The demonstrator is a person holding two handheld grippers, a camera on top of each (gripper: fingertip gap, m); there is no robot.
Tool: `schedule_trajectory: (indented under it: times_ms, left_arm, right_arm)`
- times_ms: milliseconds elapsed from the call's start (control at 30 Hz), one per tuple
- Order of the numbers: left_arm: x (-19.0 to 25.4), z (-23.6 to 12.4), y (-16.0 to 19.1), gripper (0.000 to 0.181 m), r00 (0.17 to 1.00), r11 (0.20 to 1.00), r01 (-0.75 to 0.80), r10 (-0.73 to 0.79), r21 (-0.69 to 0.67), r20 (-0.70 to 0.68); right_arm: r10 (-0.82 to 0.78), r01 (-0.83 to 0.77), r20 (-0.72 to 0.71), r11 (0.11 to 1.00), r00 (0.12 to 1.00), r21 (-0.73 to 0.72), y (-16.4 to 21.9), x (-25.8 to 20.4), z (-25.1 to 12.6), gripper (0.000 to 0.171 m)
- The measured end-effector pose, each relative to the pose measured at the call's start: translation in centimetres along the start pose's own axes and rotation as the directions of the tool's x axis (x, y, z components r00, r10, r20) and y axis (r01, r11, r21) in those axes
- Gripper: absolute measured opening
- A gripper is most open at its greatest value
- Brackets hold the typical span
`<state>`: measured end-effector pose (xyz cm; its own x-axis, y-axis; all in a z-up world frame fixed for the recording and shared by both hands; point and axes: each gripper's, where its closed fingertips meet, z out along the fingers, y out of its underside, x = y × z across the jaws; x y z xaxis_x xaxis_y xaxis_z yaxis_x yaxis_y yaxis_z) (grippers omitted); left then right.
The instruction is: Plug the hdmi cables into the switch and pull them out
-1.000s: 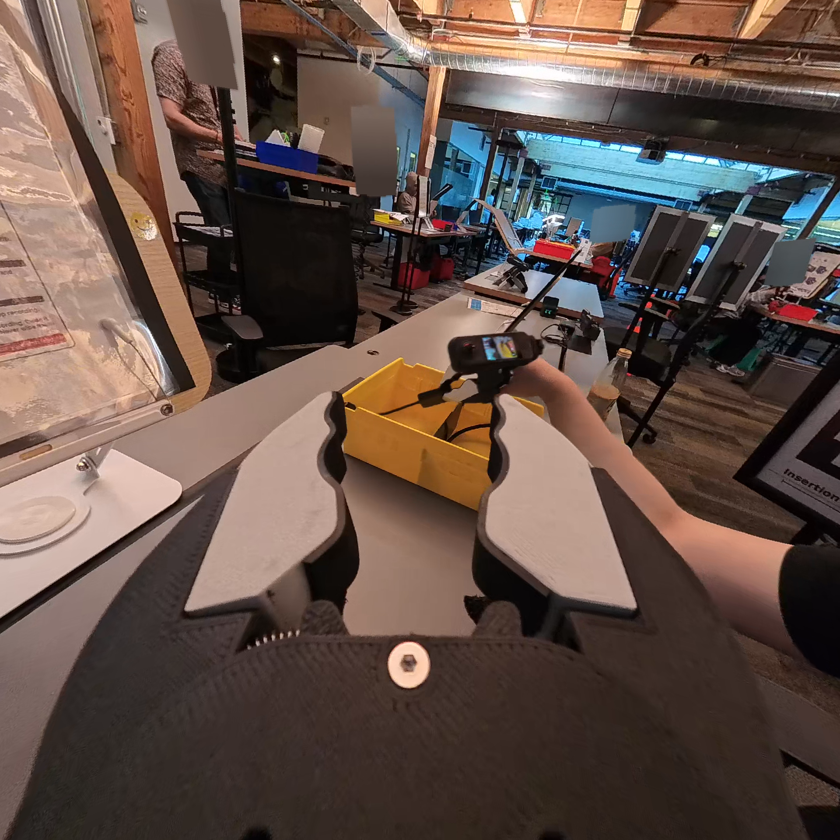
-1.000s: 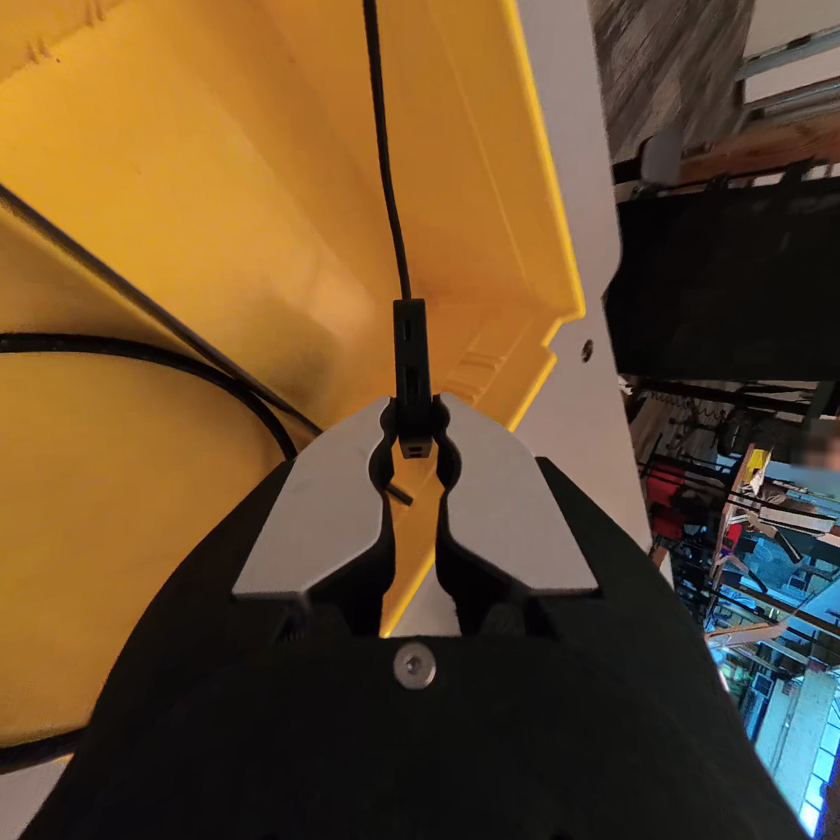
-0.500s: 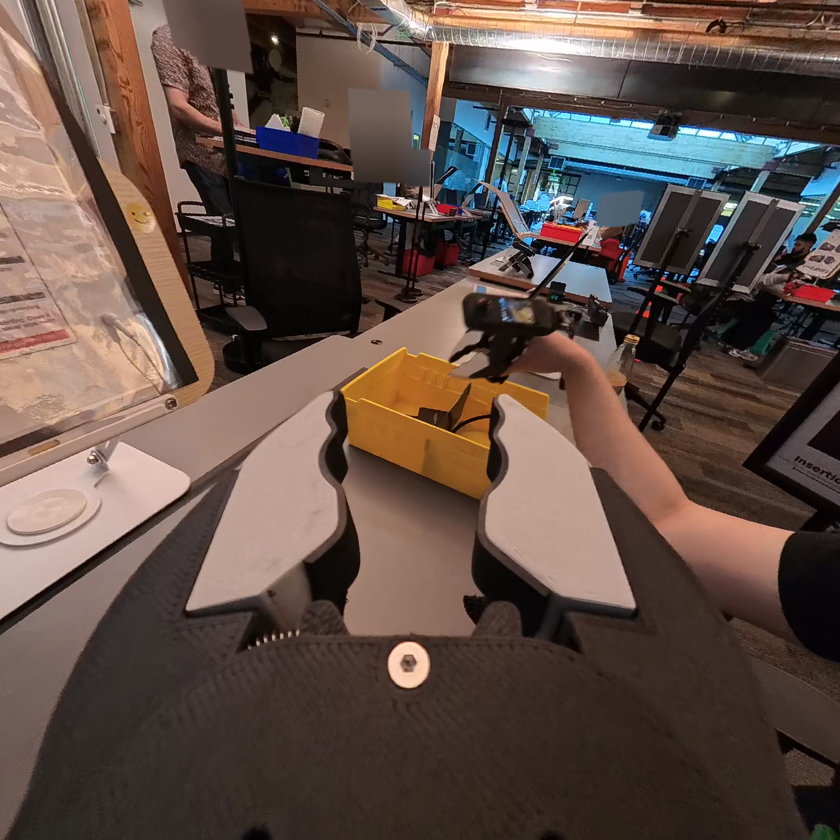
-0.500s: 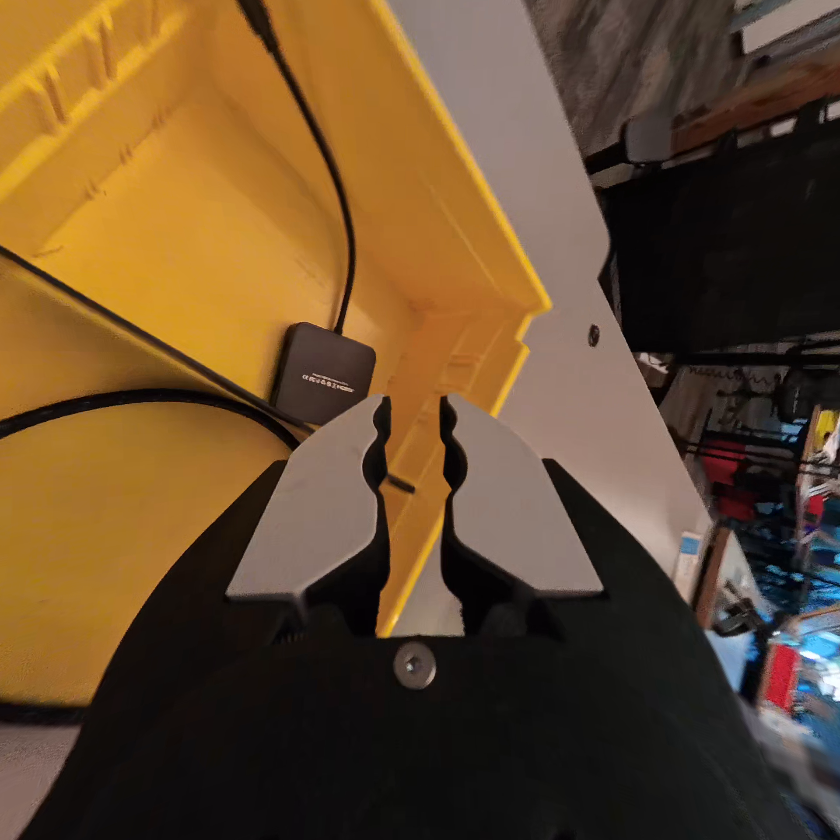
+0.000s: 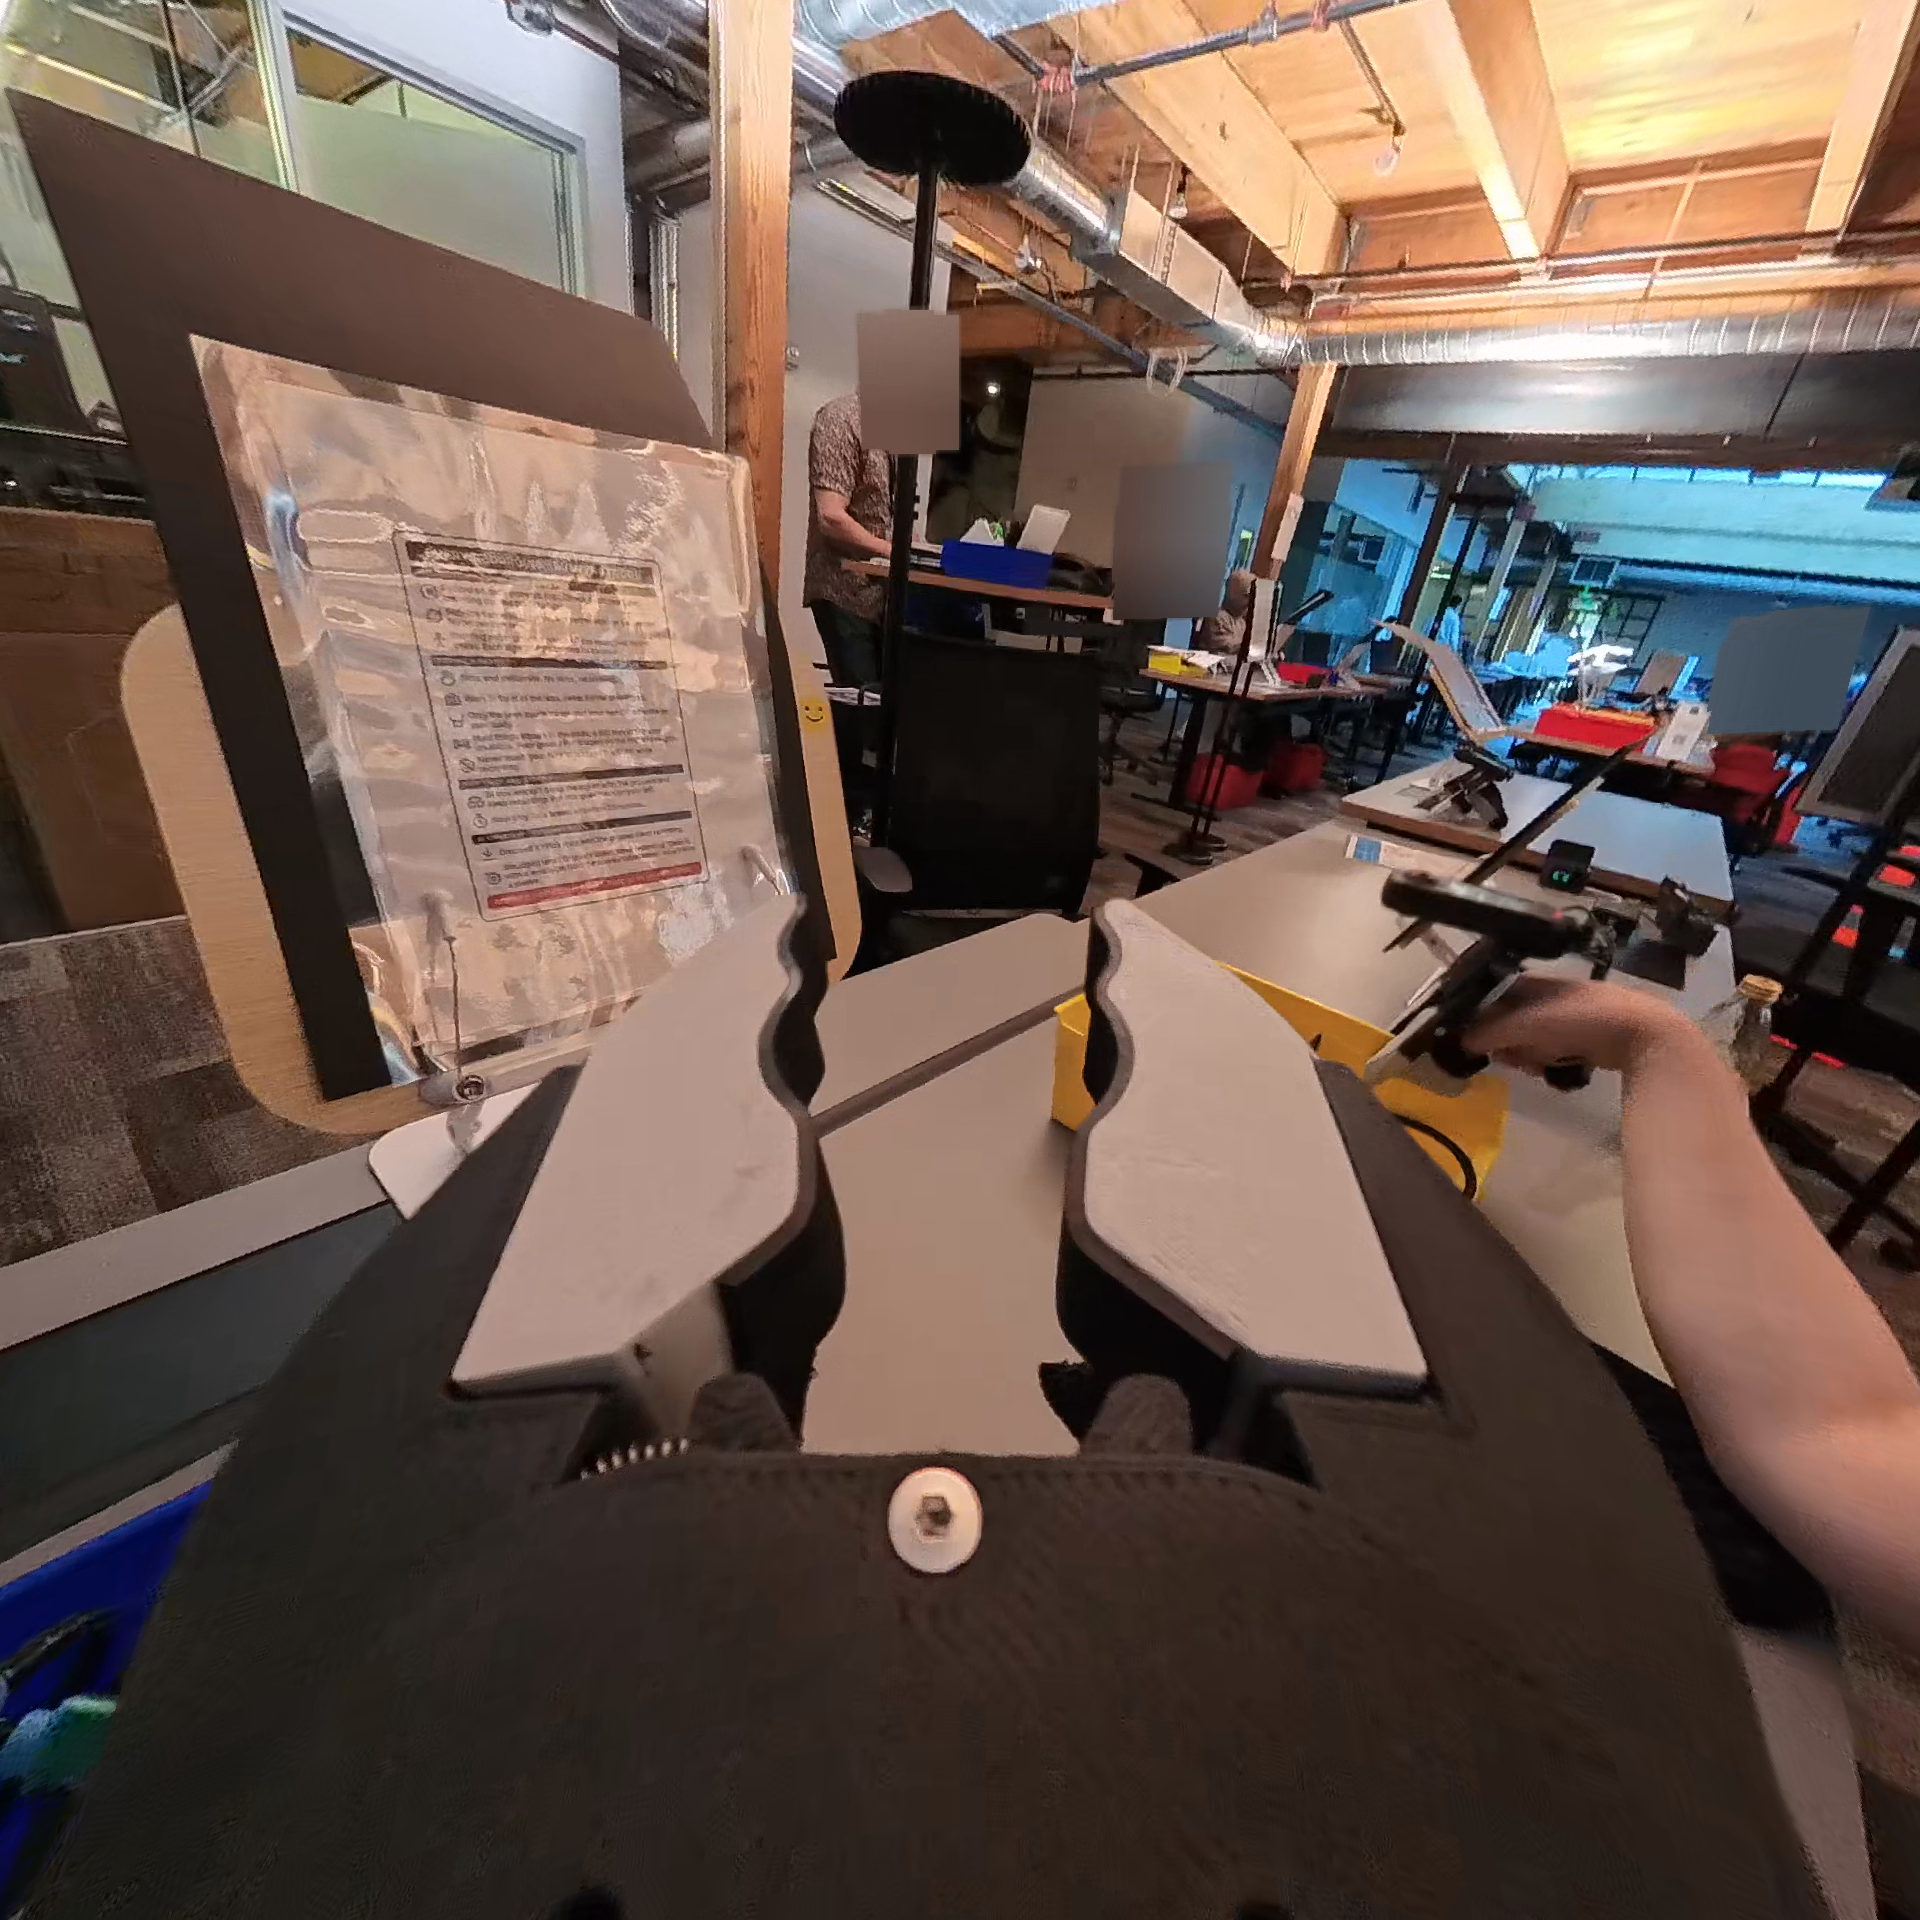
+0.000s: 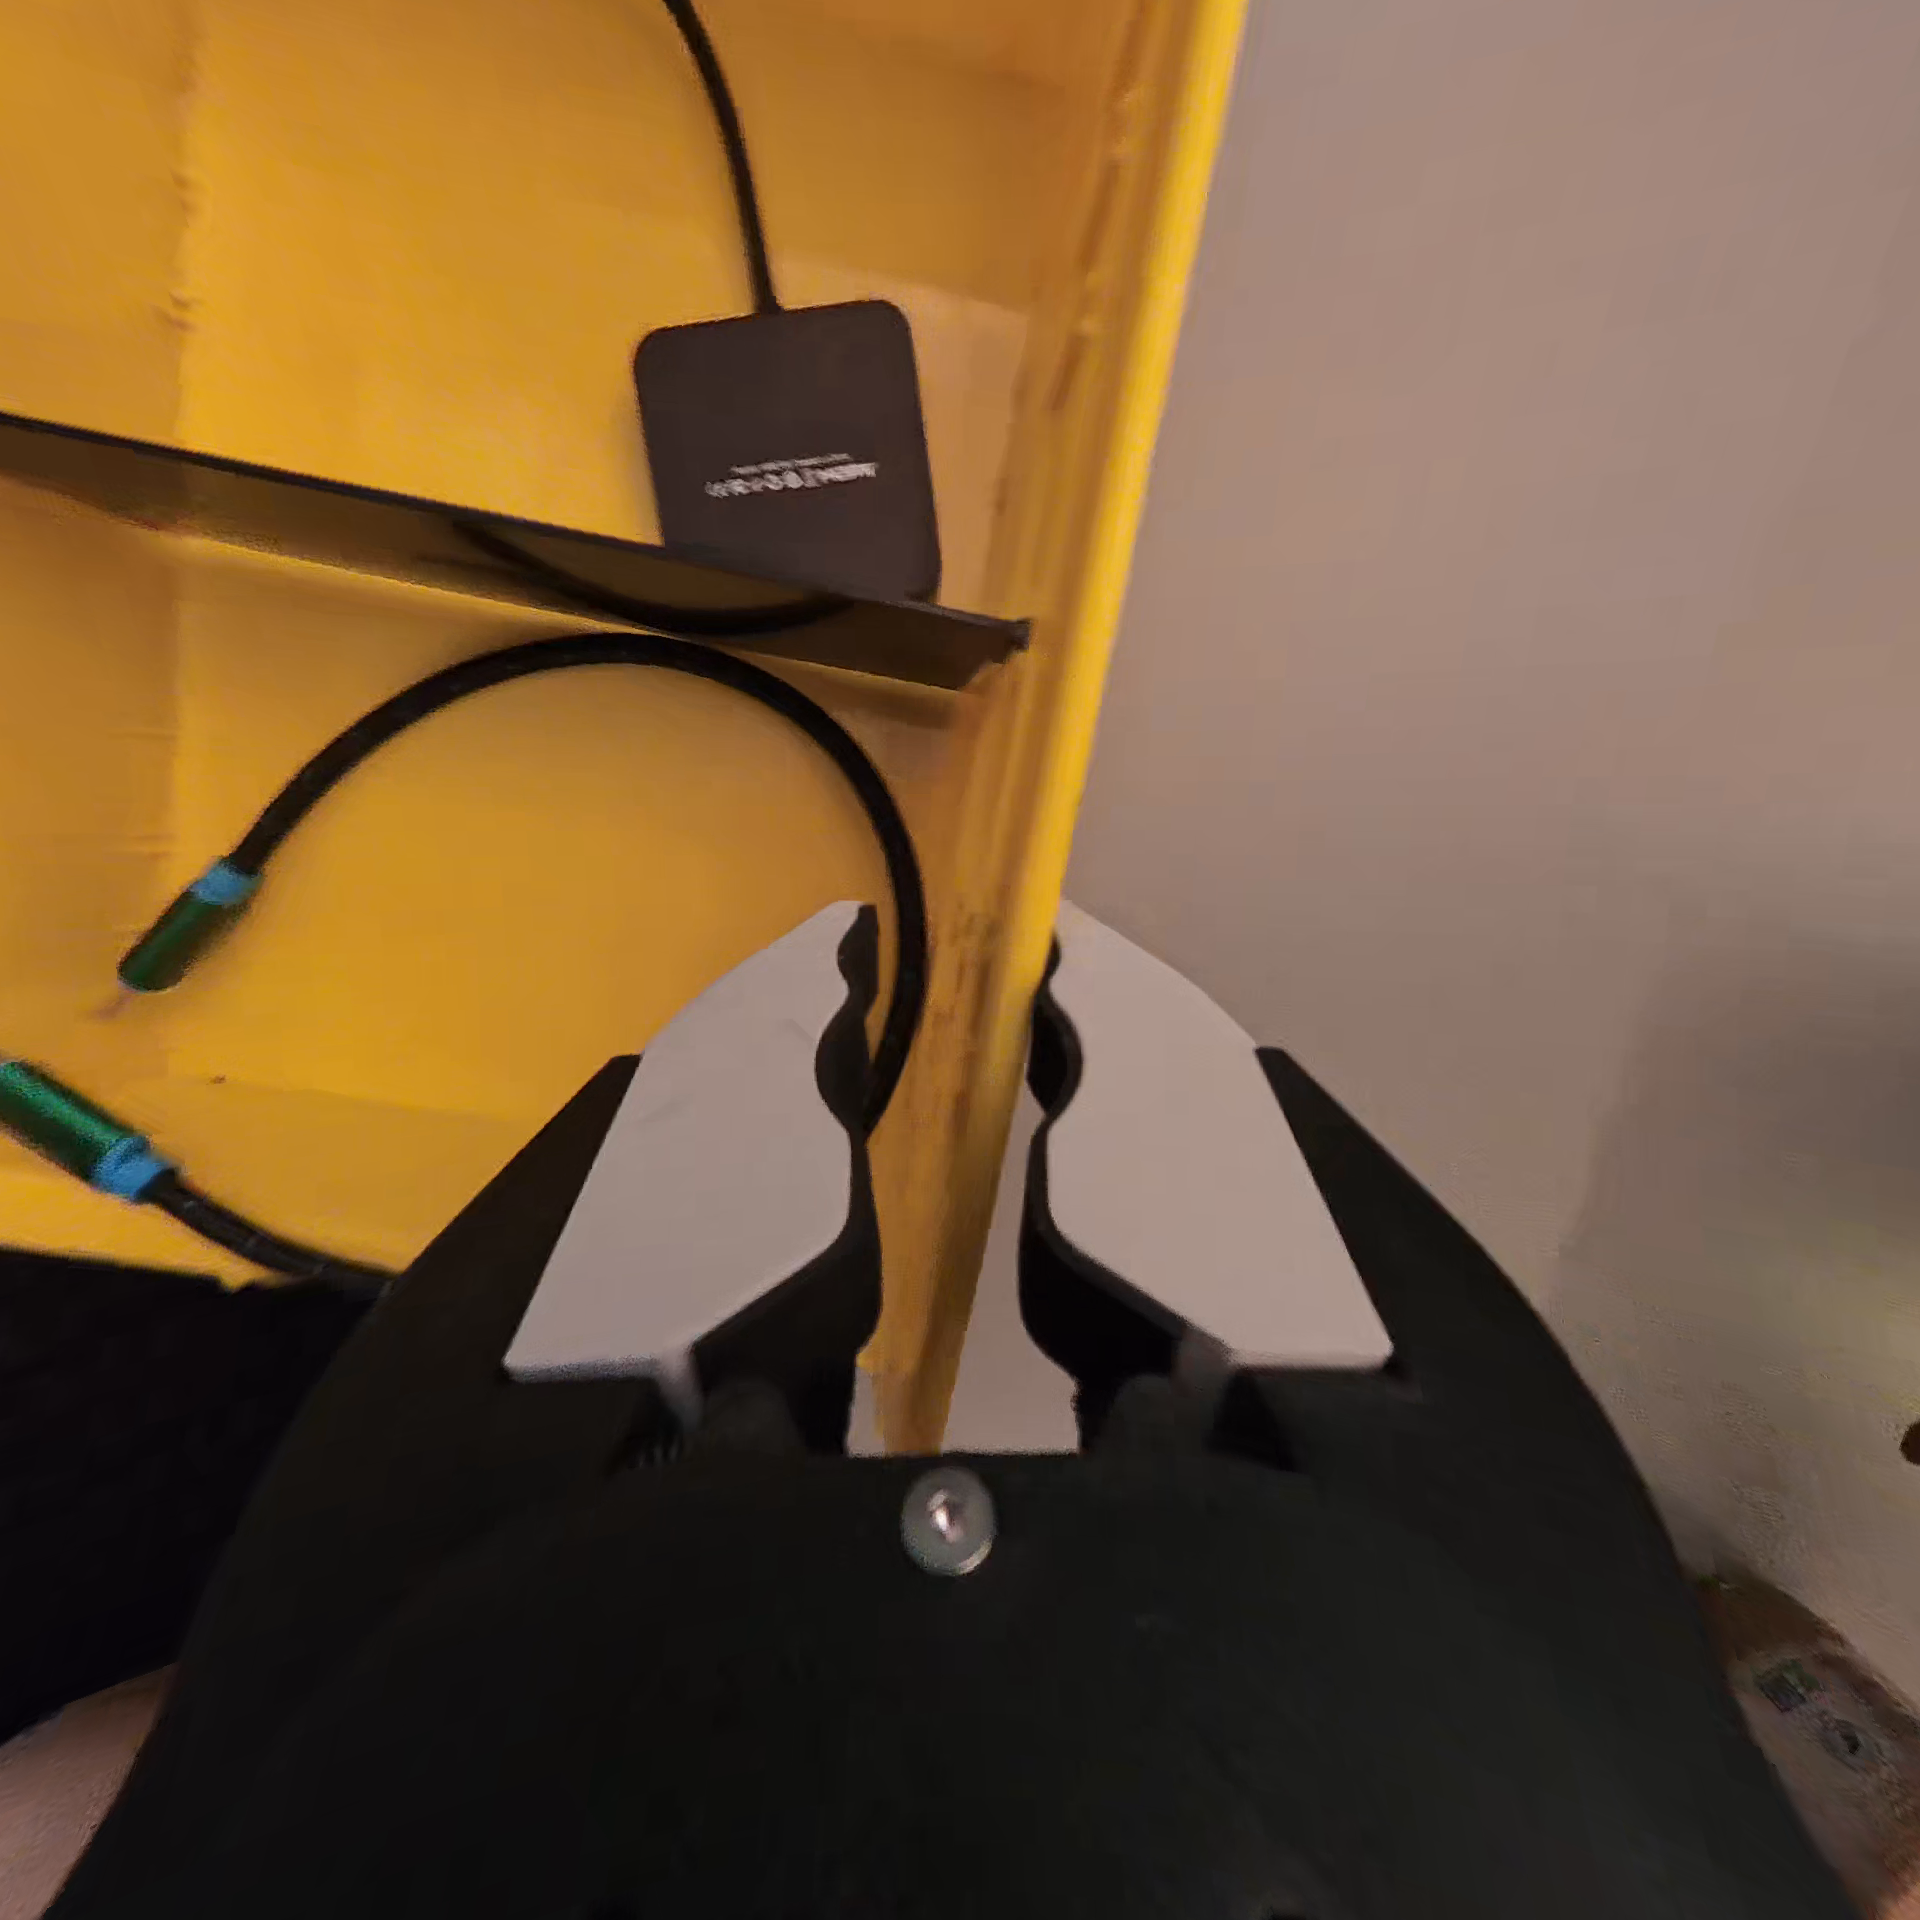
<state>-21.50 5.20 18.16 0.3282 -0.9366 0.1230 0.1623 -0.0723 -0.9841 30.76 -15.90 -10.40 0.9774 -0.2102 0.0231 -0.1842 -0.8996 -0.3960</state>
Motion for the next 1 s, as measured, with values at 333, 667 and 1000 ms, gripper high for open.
schedule_trajectory:
  times_ms: [333, 667, 1000]
  left_arm:
    - [0.6, 0.3, 0.2, 0.044, 1.0, 1.0, -0.014, 0.013, -0.011, -0.023]
    - [0.9, 0.4, 0.5, 0.046, 0.998, 0.998, -0.057, 0.056, -0.039, -0.022]
    - [-11.2, -9.2, 3.1, 0.061, 0.84, 0.912, -0.142, 0.317, -0.385, 0.441]
  right_arm:
    - [0.457, -0.45, 0.077, 0.889, 0.886, -0.089, 0.0, 0.1, 1.4, 0.01]
    - [0.403, -0.393, 0.095, 0.913, 0.91, -0.109, -0.1, -0.6, 1.6, 0.012]
    - [0.303, -0.284, -0.074, 0.938, 0.95, 0.198, -4.8, 0.1, -5.7, 0.03]
